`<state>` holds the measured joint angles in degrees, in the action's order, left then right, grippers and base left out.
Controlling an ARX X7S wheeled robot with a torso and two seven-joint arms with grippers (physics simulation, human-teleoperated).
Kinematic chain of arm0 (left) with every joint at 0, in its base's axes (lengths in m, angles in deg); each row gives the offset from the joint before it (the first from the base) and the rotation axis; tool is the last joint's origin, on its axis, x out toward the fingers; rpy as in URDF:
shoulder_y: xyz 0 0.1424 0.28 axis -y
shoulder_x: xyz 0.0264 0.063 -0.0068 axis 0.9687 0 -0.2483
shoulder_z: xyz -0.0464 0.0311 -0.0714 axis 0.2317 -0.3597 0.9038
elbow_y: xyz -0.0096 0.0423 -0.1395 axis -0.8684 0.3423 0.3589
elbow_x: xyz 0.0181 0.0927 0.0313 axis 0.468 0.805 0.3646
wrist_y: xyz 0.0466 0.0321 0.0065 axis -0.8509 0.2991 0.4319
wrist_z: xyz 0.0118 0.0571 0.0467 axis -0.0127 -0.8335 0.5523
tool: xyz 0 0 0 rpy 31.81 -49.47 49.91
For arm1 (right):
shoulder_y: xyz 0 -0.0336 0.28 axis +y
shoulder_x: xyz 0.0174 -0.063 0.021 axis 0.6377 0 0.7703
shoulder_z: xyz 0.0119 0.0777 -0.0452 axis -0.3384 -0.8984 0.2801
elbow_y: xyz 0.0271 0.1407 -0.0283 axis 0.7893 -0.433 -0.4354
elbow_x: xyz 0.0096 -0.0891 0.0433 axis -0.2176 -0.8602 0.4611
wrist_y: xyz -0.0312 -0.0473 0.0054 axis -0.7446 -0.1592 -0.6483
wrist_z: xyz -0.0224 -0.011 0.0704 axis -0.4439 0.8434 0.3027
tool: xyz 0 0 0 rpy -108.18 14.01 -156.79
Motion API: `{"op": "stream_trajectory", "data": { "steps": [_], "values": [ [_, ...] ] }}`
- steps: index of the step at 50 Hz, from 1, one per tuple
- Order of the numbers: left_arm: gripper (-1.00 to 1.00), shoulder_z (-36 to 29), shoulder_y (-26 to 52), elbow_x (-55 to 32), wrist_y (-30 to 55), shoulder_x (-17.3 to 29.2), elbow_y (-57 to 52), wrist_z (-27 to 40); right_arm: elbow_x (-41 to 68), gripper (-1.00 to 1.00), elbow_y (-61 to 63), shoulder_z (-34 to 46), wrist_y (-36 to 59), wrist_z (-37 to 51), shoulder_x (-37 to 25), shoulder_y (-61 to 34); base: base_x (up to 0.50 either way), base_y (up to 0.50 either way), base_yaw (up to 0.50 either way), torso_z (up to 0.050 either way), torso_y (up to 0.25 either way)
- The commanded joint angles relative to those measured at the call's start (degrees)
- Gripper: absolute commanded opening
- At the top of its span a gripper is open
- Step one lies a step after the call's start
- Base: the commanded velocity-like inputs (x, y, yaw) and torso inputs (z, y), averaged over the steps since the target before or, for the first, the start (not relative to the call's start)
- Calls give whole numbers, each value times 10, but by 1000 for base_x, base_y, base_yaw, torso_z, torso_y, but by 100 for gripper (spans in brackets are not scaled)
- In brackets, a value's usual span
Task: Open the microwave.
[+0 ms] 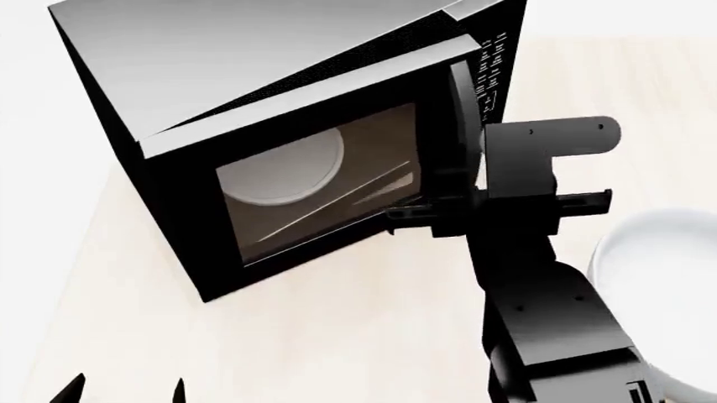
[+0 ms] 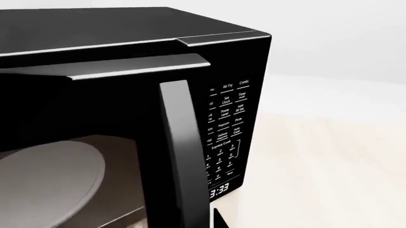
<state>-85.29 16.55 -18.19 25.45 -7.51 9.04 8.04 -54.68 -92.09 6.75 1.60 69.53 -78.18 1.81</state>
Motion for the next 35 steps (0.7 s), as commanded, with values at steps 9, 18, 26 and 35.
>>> {"op": "stream_trajectory", "data": {
  "steps": [9,18,26,35],
  "values": [
    [100,-4,1,-3,2,3,8,8,57,-100,163,0,31,21,-19,74,0,0,0,0,0],
    [100,-7,2,-1,-1,5,8,10,63,-100,218,-3,49,46,-29,101,0,0,0,0,0],
    [100,-10,1,-1,-1,7,7,13,72,-100,242,-7,50,50,-34,123,0,0,0,0,3],
    [100,-12,2,-3,-2,8,8,13,92,-100,273,-21,57,58,-37,140,0,0,0,0,1]
  ]
}}
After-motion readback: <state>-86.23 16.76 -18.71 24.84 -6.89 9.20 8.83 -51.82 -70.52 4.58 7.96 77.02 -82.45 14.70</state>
